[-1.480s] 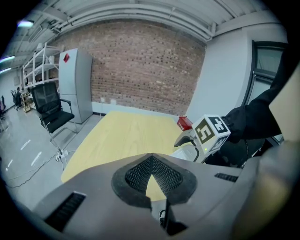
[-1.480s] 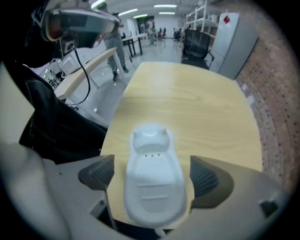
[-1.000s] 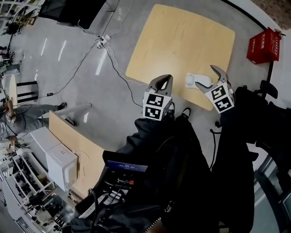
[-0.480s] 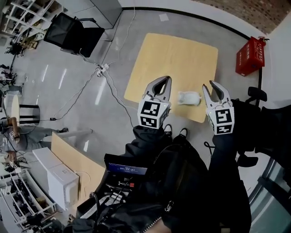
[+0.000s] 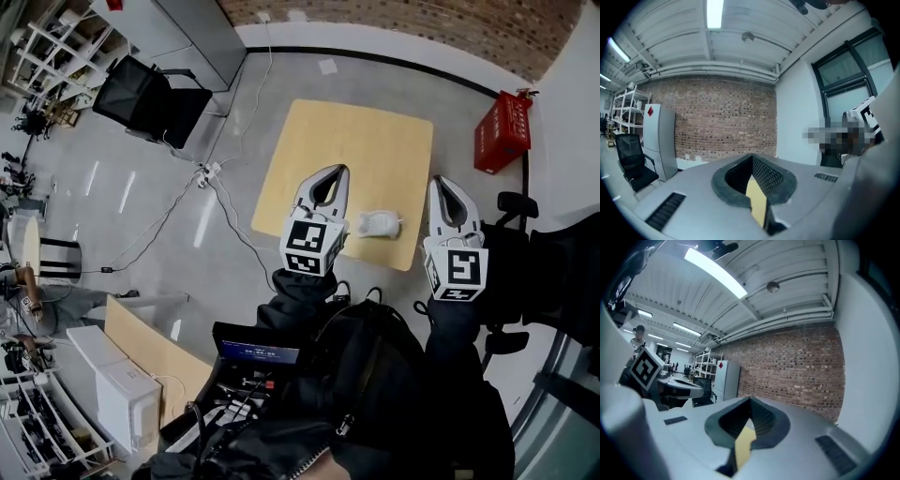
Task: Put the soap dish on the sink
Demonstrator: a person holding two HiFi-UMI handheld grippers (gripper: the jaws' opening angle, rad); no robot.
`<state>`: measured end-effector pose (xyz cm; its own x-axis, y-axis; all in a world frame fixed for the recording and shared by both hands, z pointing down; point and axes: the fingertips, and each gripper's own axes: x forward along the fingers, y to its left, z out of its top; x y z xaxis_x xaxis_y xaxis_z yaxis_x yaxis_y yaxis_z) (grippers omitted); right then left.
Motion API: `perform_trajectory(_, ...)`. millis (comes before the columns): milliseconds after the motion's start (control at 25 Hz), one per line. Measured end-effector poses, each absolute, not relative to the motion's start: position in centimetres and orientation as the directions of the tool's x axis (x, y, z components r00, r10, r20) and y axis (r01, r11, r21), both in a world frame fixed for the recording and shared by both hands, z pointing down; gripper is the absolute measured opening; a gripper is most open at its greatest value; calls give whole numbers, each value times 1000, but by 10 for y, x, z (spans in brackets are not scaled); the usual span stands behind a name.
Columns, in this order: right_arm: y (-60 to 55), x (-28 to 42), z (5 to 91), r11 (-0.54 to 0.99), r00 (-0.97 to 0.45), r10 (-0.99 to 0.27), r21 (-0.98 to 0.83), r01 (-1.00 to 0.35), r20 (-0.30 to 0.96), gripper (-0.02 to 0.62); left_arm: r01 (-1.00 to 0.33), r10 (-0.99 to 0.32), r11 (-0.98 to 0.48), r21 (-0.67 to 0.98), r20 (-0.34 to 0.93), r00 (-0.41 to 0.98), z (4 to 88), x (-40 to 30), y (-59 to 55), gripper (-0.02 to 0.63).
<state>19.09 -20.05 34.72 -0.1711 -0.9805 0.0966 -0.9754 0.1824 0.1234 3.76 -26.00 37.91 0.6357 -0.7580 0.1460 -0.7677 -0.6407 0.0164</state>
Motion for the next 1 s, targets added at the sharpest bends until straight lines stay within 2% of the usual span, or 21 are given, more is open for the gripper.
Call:
perform_trajectory(280,-196,195,317,141,-140,-990,104,-984,21,8,-772,-773,-635,-32,49,633,340,42,-260,3)
perform_trajectory(1000,-206,213,295,106,-111,-993,142,-984,-33,6,-769,-770,-637,-54,12,638,323,57,-268,3)
